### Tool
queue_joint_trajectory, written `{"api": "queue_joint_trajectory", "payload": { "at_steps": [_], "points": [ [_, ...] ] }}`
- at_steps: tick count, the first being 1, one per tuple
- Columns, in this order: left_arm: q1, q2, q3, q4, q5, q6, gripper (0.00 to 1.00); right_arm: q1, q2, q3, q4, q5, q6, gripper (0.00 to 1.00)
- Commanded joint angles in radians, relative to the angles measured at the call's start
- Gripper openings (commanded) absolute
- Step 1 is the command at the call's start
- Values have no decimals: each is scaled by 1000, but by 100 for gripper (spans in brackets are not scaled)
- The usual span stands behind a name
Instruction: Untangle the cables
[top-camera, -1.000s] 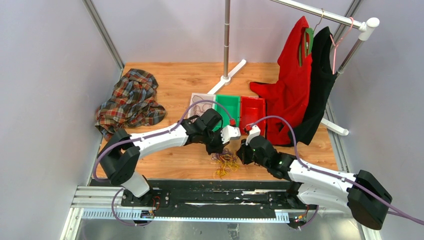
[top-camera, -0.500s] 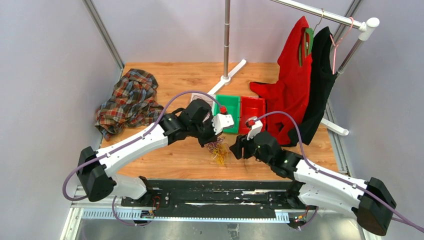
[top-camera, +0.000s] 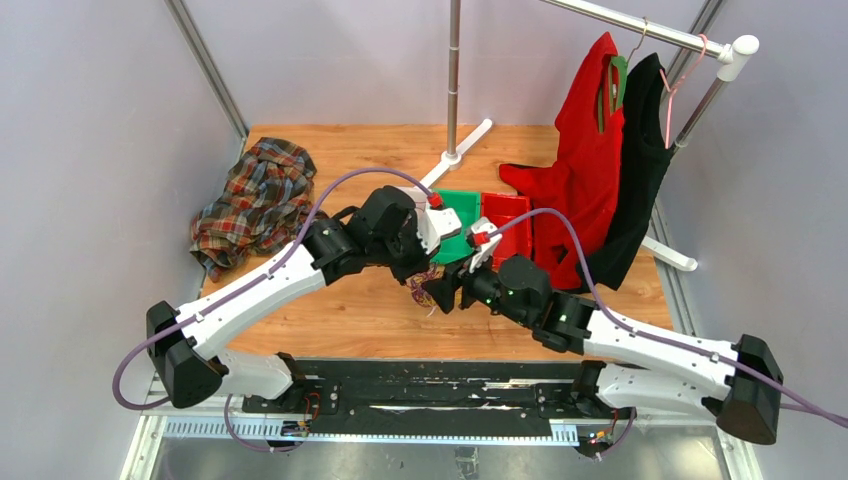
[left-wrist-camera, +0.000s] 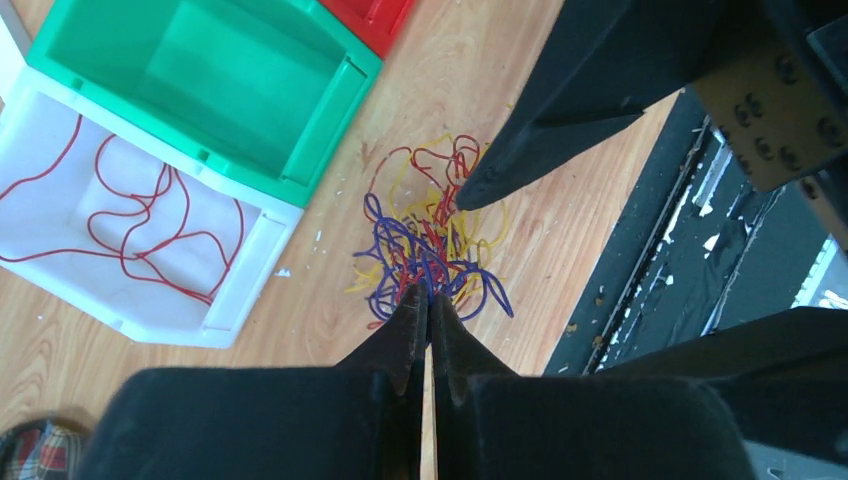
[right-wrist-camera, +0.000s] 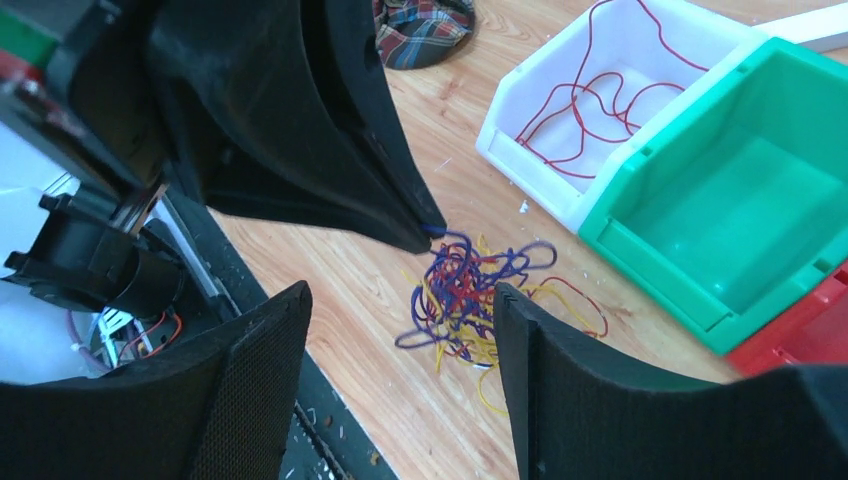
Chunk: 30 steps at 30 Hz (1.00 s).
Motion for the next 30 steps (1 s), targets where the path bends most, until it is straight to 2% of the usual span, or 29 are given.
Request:
{"api": "queue_joint_trajectory", "payload": {
  "at_steps": [1,8,14,20,30],
  "points": [
    [4,-24,30,-25,11,-34,1,25,62,46,69,102,-41,66],
    [4,-39,52,-70,26,-14,1,25,132,51,82,185,-49,59],
    [4,-41,91,-105,56,-12,1,25,156,12,153,228,-44,59],
    [4,-35,120,-132,85,-9,1,25,212,5,269,193,-36,60],
    [4,-23,226,-218,221,-14,1,-11,334,-15,381,234,4,55]
  ]
}}
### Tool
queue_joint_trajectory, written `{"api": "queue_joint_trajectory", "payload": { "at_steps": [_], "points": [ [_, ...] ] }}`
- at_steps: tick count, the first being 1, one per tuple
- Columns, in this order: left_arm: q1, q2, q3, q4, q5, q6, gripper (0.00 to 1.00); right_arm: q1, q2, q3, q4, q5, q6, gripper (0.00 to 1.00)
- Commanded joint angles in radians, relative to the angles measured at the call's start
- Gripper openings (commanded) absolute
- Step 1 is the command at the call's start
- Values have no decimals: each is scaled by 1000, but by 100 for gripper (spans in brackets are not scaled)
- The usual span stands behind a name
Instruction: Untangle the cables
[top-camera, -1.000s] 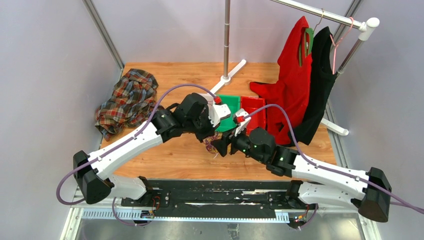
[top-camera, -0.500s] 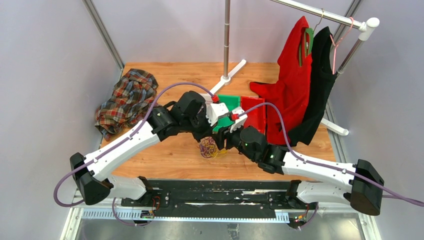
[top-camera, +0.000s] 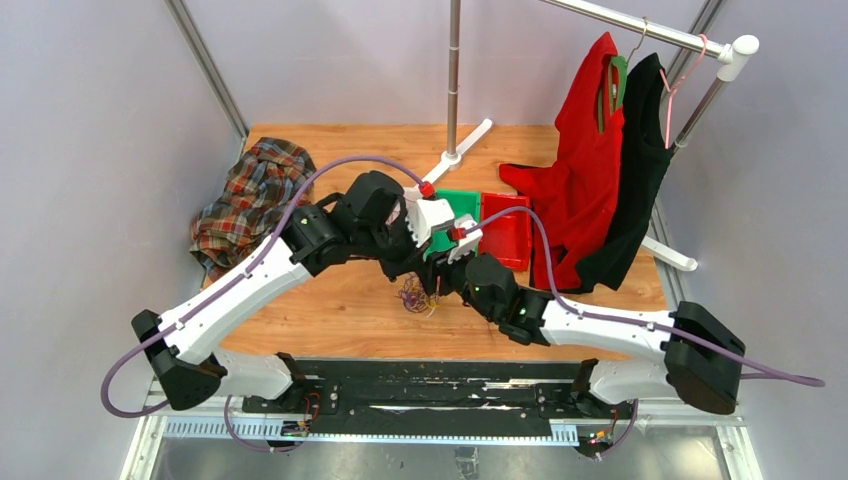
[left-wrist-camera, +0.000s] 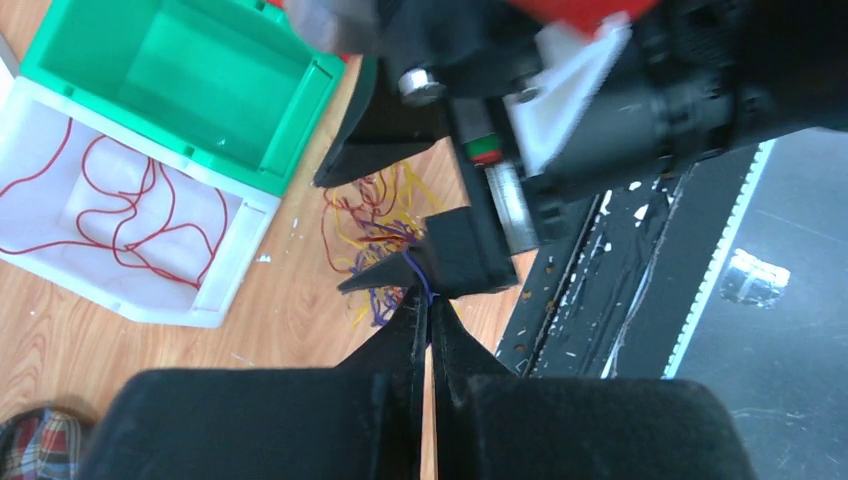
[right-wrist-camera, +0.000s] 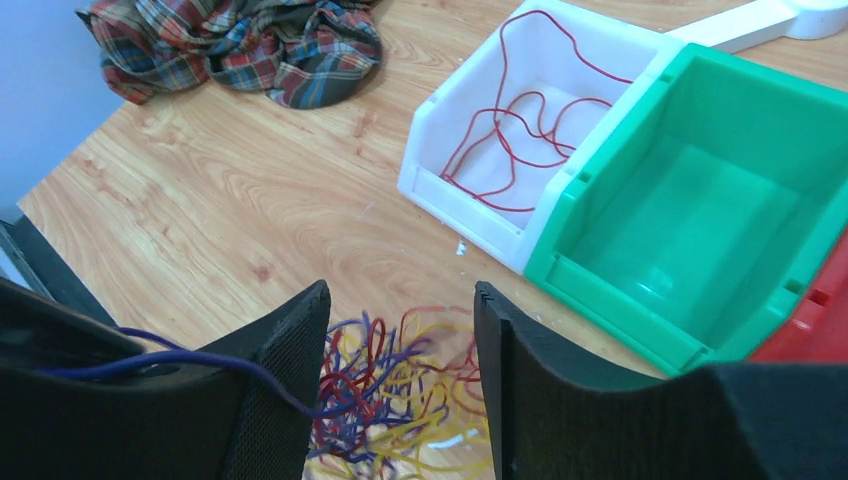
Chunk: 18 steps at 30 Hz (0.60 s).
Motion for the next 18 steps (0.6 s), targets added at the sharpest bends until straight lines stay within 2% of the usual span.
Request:
{"api": "queue_joint_trajectory", "payload": {
  "at_steps": [1,10,18],
  "points": [
    [-8,-8,83,-37,150,-3,1,-25,73,-16,116,25,31,54],
    [13,-7,164,-81,139,32,1,-36,184,-55,129,-20,91,42],
    [54,7,378,-134,-7,135,1,-36,212,-153,146,-15,140,37]
  ]
}}
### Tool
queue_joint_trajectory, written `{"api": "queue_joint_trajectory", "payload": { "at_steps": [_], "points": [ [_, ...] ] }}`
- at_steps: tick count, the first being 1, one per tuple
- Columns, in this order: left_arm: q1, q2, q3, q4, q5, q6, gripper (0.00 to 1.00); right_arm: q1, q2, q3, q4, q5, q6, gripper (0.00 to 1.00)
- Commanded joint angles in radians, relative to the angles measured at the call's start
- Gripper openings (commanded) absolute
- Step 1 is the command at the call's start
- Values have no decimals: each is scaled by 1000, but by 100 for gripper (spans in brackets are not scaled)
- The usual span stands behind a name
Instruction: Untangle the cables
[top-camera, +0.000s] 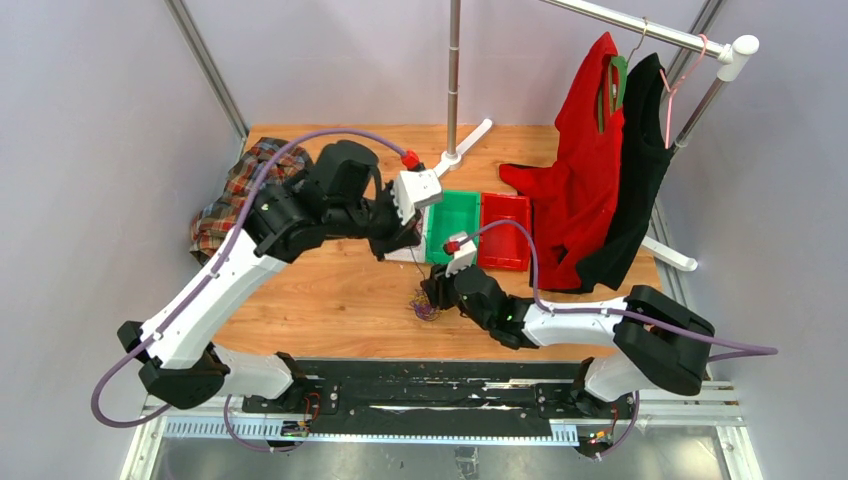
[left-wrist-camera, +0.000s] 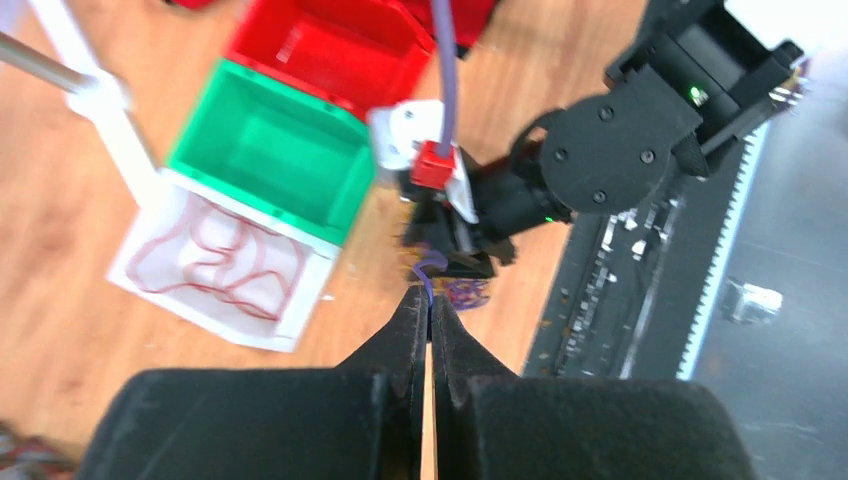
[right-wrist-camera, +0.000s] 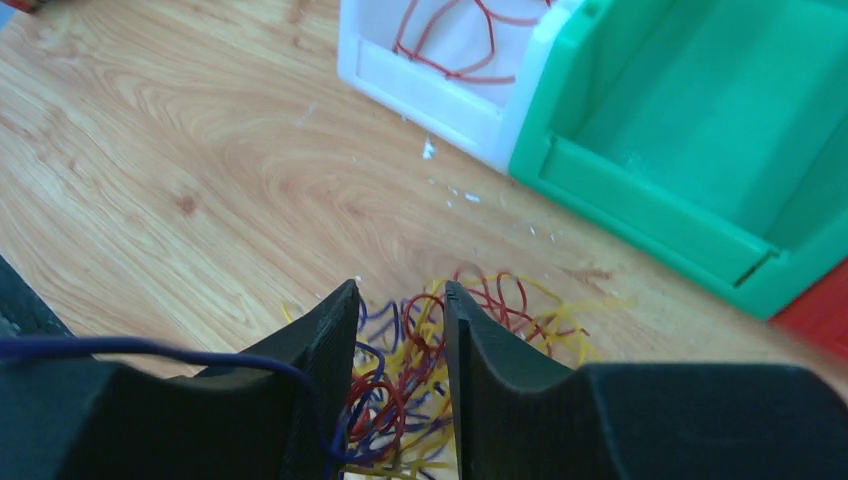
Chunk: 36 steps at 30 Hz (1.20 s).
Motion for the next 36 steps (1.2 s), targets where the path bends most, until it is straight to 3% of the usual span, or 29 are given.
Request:
{"api": "queue_joint_trajectory", "payload": {
  "at_steps": [1,9,14,16,24,30,36],
  "points": [
    [19,-4,151,-7,-101,97,1,-10,20,-64,4,16,42,36],
    [23,-2,365,-3,-281,219,1,-10,35,-115,2,2,83,34],
    [23,-24,412,82,-374,286,1,-10,46,-136,0,-22,105,32],
    [23,-37,414,161,-442,310,1,-10,46,-144,-1,-29,112,33],
    [23,-92,354,606,-654,450,1,-5,15,-168,-6,-36,123,50],
    [23,-97,315,862,-726,539,1,-2,10,-178,-3,-42,128,51],
    [23,-53,378,1093,-759,645,1,-1,21,-202,26,-48,142,50]
  ]
}}
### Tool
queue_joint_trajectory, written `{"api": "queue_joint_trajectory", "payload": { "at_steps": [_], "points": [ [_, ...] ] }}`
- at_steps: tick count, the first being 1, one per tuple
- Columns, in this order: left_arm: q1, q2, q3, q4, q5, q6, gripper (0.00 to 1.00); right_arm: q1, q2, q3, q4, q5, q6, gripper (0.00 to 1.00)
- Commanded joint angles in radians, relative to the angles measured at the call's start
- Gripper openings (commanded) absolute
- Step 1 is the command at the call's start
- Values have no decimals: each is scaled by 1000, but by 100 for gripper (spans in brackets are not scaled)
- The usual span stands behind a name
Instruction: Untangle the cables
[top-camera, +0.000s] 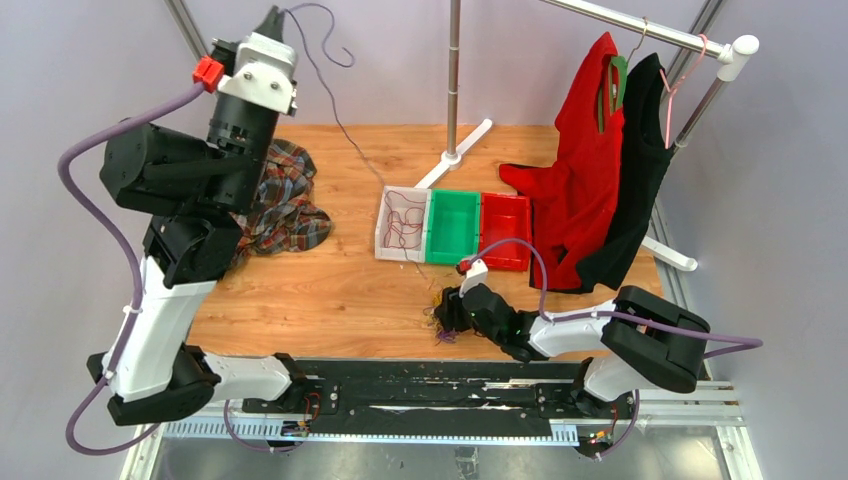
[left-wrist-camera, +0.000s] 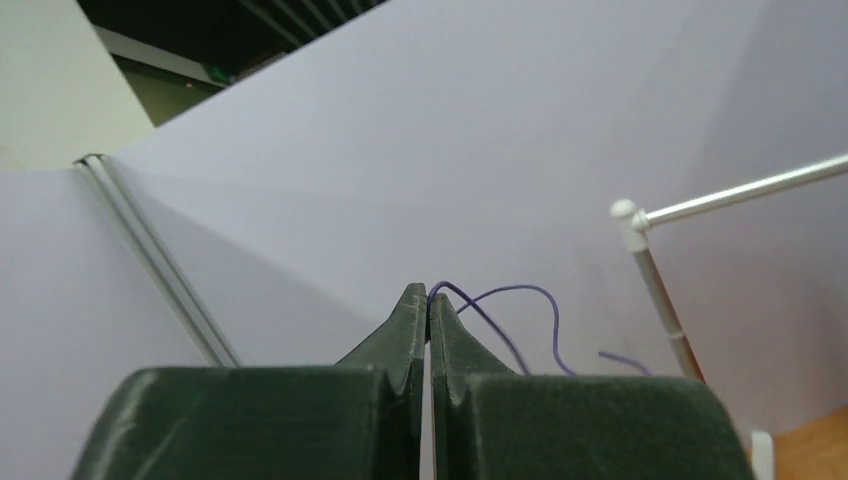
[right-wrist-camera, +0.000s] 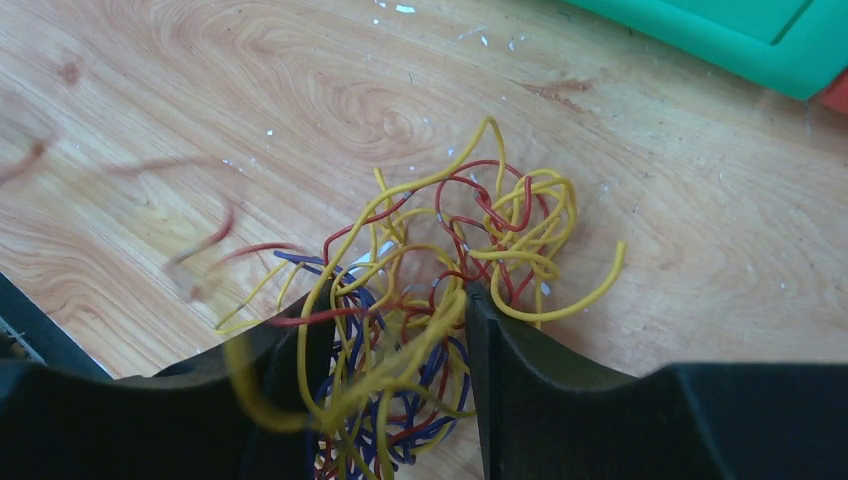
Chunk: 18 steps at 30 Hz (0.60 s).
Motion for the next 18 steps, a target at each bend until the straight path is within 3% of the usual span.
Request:
{"api": "queue_joint_trajectory", "payload": {
  "at_steps": [1,5,10,13,15,18],
  "points": [
    [6,34,68,285,-47,110,1,-1,-3,-32,13,-4,26,50],
    [6,87,155,414,-34,167,1,3,-4,-45,26,-5,31,49],
    [6,108,216,367,20,172,1,5,-10,-47,27,-12,26,46],
    [6,60,133,270,68,128,0,10,-36,-22,-9,-24,5,53],
    [6,10,38,219,117,108,1,13,-81,26,-101,-22,-22,66],
    [6,-59,-71,114,171,58,0,13,-179,123,-275,-27,-88,70]
  ]
}}
